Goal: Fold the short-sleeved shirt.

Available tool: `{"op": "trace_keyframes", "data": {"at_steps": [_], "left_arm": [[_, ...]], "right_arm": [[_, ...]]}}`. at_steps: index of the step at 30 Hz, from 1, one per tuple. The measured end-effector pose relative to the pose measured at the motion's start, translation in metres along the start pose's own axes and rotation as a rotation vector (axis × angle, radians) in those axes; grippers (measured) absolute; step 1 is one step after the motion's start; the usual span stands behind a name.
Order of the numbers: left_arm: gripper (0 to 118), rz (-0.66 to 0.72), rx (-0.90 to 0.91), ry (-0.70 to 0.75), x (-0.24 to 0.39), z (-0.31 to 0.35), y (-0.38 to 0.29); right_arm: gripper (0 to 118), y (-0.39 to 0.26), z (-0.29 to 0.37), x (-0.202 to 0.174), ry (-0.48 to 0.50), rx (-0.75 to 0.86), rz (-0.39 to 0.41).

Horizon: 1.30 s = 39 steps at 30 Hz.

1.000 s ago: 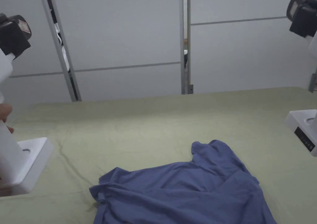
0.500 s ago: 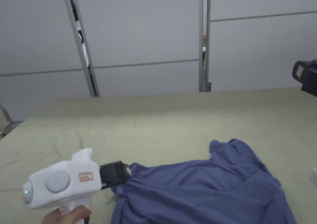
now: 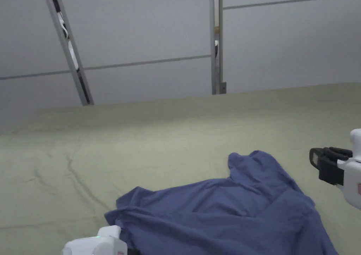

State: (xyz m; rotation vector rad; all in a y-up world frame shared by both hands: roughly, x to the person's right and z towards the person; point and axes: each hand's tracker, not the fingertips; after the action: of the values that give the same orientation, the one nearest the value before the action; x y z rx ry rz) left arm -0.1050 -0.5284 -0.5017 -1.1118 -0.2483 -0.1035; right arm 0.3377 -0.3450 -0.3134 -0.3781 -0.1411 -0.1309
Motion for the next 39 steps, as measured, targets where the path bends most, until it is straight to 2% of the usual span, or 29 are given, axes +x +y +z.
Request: {"op": "trace_keyframes", "data": {"at_steps": [1, 2, 3, 4, 6, 8, 9, 10, 11, 12, 15, 17, 18, 19, 20, 21, 22, 24, 25, 27, 28, 29, 32, 37, 39], "left_arm": [[19, 0.005, 0.017, -0.024, -0.002, 0.006, -0.003], [11, 0.040, 0.040, -0.083, -0.006, 0.011, -0.004], [11, 0.083, 0.045, -0.124, -0.007, 0.013, -0.005], [11, 0.080, 0.043, -0.092, -0.005, 0.017, -0.005], [11, 0.084, 0.056, -0.128, -0.004, 0.022, -0.007], [11, 0.147, 0.073, -0.186, -0.007, 0.026, -0.004], [11, 0.178, 0.073, -0.214, -0.010, 0.028, -0.003], [11, 0.194, 0.093, -0.230, -0.013, 0.031, -0.002], [11, 0.195, 0.110, -0.230, -0.015, 0.036, -0.001], [11, 0.183, 0.119, -0.231, -0.016, 0.040, 0.000], [11, 0.140, 0.170, -0.241, -0.014, 0.055, 0.006], [11, 0.143, 0.180, -0.241, -0.013, 0.059, 0.010], [11, 0.155, 0.182, -0.254, -0.014, 0.058, 0.012], [11, 0.167, 0.182, -0.261, -0.013, 0.057, 0.011], [11, 0.171, 0.181, -0.257, -0.013, 0.055, 0.011], [11, 0.172, 0.180, -0.252, -0.012, 0.054, 0.011], [11, 0.173, 0.178, -0.249, -0.012, 0.052, 0.011], [11, 0.178, 0.168, -0.250, -0.010, 0.048, 0.008], [11, 0.179, 0.166, -0.250, -0.008, 0.048, 0.006], [11, 0.169, 0.158, -0.248, -0.007, 0.046, 0.003], [11, 0.160, 0.159, -0.240, -0.007, 0.047, 0.002], [11, 0.155, 0.161, -0.232, -0.008, 0.047, 0.002], [11, 0.170, 0.168, -0.240, -0.013, 0.056, 0.001], [11, 0.220, 0.216, -0.286, -0.024, 0.087, 0.000], [11, 0.213, 0.227, -0.287, -0.032, 0.103, -0.004]], "right_arm": [[2, -0.010, -0.006, 0.004, -0.008, -0.032, -0.009], [2, -0.019, -0.014, 0.009, -0.004, -0.077, -0.026], [2, -0.030, -0.023, 0.014, -0.001, -0.119, -0.037], [2, -0.044, -0.031, 0.022, -0.010, -0.178, -0.068], [2, -0.073, -0.048, 0.037, -0.044, -0.285, -0.110], [5, -0.108, -0.063, 0.061, -0.056, -0.395, -0.200], [32, -0.121, -0.066, 0.072, -0.059, -0.433, -0.273], [80, -0.135, -0.067, 0.082, -0.051, -0.436, -0.352], [118, -0.147, -0.067, 0.090, -0.078, -0.428, -0.391], [117, -0.158, -0.069, 0.096, -0.106, -0.439, -0.421], [115, -0.175, -0.064, 0.108, -0.081, -0.432, -0.492], [115, -0.187, -0.070, 0.098, -0.042, -0.531, -0.520], [115, -0.189, -0.069, 0.091, -0.025, -0.526, -0.498], [114, -0.186, -0.066, 0.082, -0.047, -0.488, -0.425], [110, -0.182, -0.069, 0.075, 0.000, -0.519, -0.419], [102, -0.181, -0.071, 0.070, 0.036, -0.533, -0.438], [89, -0.179, -0.070, 0.063, 0.009, -0.523, -0.436], [35, -0.179, -0.076, 0.060, 0.023, -0.546, -0.423], [20, -0.182, -0.079, 0.059, -0.014, -0.580, -0.429], [19, -0.184, -0.077, 0.060, -0.013, -0.548, -0.466], [19, -0.183, -0.072, 0.058, -0.008, -0.544, -0.454], [18, -0.180, -0.070, 0.055, -0.012, -0.537, -0.417], [18, -0.165, -0.056, 0.036, -0.013, -0.500, -0.221], [18, -0.134, -0.027, 0.026, 0.044, -0.490, -0.238], [18, -0.122, -0.011, 0.024, 0.105, -0.499, -0.229]]}}
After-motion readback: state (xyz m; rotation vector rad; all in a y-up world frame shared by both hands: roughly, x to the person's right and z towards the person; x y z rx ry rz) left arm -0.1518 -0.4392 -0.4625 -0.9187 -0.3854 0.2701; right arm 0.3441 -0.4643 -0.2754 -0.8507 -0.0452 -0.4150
